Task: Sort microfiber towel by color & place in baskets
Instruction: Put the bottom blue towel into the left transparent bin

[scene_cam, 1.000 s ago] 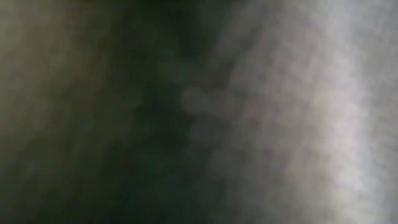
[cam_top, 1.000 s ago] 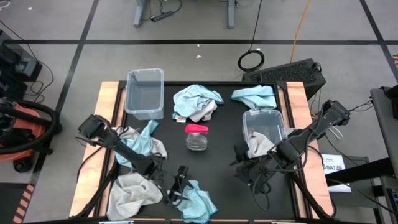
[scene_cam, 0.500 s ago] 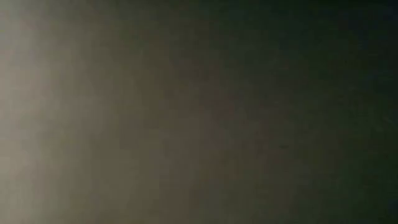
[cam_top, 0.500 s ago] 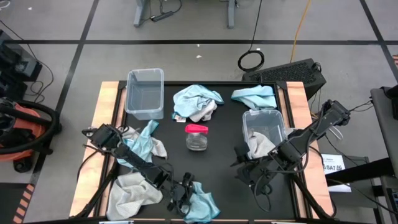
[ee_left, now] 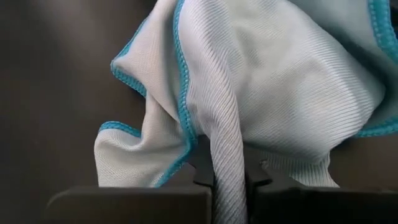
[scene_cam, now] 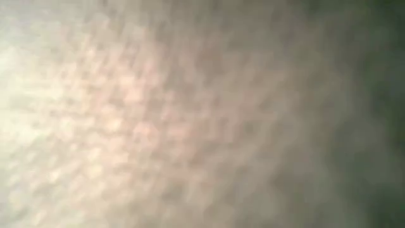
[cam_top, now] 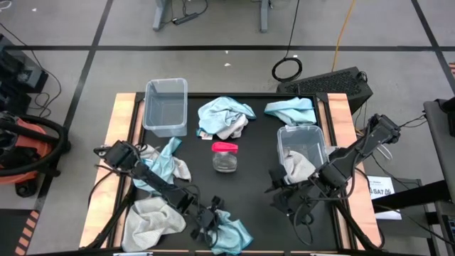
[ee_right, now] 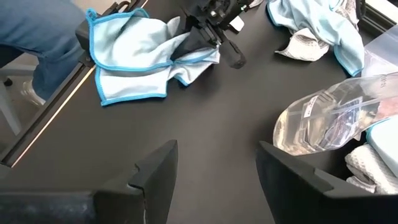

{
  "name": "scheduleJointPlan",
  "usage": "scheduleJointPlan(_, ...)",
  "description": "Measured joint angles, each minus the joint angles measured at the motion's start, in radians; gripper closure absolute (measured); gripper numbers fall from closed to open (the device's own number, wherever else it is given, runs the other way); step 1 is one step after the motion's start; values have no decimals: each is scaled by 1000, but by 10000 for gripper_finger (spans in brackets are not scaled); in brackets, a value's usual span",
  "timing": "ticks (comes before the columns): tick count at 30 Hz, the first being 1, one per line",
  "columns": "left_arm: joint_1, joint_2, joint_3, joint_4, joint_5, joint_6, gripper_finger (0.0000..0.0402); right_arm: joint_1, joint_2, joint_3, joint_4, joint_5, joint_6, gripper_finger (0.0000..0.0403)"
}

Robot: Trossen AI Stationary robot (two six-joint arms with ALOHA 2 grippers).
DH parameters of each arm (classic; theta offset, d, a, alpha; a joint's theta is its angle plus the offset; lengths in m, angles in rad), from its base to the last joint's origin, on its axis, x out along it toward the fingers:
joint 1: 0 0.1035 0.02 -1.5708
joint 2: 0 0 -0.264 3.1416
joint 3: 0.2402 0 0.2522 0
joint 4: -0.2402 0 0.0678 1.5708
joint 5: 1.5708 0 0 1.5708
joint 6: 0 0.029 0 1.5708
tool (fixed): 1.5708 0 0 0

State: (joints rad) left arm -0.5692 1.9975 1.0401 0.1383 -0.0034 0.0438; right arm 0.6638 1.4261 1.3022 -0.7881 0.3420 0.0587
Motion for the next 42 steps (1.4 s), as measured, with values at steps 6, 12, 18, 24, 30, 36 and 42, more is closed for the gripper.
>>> scheduleJointPlan(6, 23, -82, -5, -138, -65, 51, 384, 0, 0, 0, -1, 0, 8, 195)
scheduleJointPlan(12, 34, -212, -6, -276, -151, 83, 384, 0, 0, 0, -6, 0, 8, 195)
scheduleJointPlan(18, 38, -324, -5, -392, -211, 102, 384, 0, 0, 0, -12, 0, 7, 195)
scheduleJointPlan(24, 38, -433, -4, -562, -319, 93, 384, 0, 0, 0, -18, 0, 4, 195)
scheduleJointPlan(30, 38, -559, -4, -687, -444, 74, 384, 0, 0, 0, -21, 0, 1, 195)
scheduleJointPlan(36, 38, -704, -4, -824, -588, 66, 384, 0, 0, 0, -26, 0, 1, 195)
scheduleJointPlan(42, 38, -832, -4, -923, -710, 58, 384, 0, 0, 0, -27, 0, 1, 195)
